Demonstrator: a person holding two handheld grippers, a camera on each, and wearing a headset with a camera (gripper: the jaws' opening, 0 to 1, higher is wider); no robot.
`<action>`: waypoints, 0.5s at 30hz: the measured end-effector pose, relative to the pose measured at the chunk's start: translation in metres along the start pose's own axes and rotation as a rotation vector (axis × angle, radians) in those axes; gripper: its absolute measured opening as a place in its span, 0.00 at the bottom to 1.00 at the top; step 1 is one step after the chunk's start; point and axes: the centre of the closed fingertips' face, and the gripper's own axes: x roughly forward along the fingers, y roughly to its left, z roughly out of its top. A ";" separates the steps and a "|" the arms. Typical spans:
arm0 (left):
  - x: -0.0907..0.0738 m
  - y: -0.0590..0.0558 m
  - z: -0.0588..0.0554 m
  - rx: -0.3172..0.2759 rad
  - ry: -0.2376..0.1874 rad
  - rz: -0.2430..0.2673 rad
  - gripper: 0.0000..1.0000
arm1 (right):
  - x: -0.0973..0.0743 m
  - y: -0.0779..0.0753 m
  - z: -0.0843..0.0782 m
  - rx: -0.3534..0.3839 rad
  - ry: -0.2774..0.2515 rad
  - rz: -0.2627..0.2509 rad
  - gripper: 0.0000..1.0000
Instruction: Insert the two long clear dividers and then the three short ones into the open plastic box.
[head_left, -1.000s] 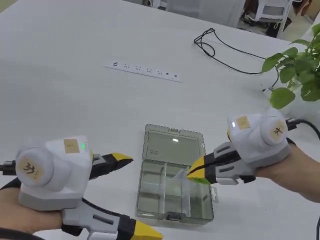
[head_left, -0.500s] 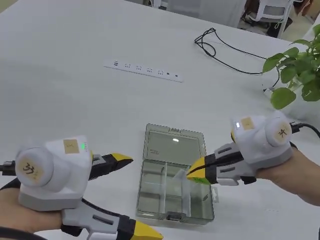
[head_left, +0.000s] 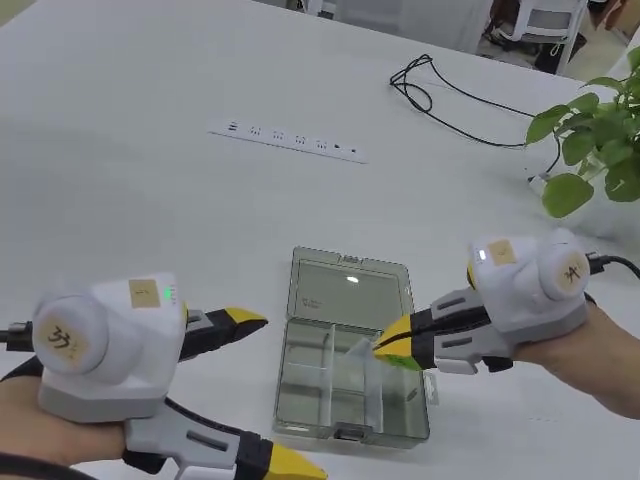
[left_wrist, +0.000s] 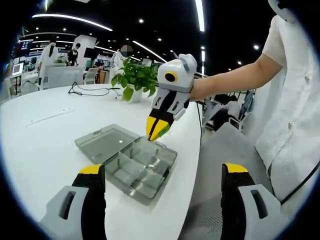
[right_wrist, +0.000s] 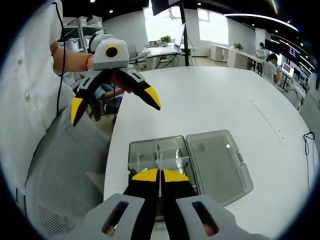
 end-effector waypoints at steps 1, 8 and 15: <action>0.000 0.000 0.000 0.000 0.001 0.001 0.99 | 0.000 0.000 0.000 -0.005 -0.001 -0.001 0.02; 0.001 0.000 -0.001 0.000 0.006 -0.004 0.98 | 0.006 0.008 0.002 -0.086 0.012 0.005 0.02; 0.002 0.001 -0.001 0.002 0.010 -0.007 0.99 | 0.008 0.010 0.000 -0.128 0.032 0.013 0.02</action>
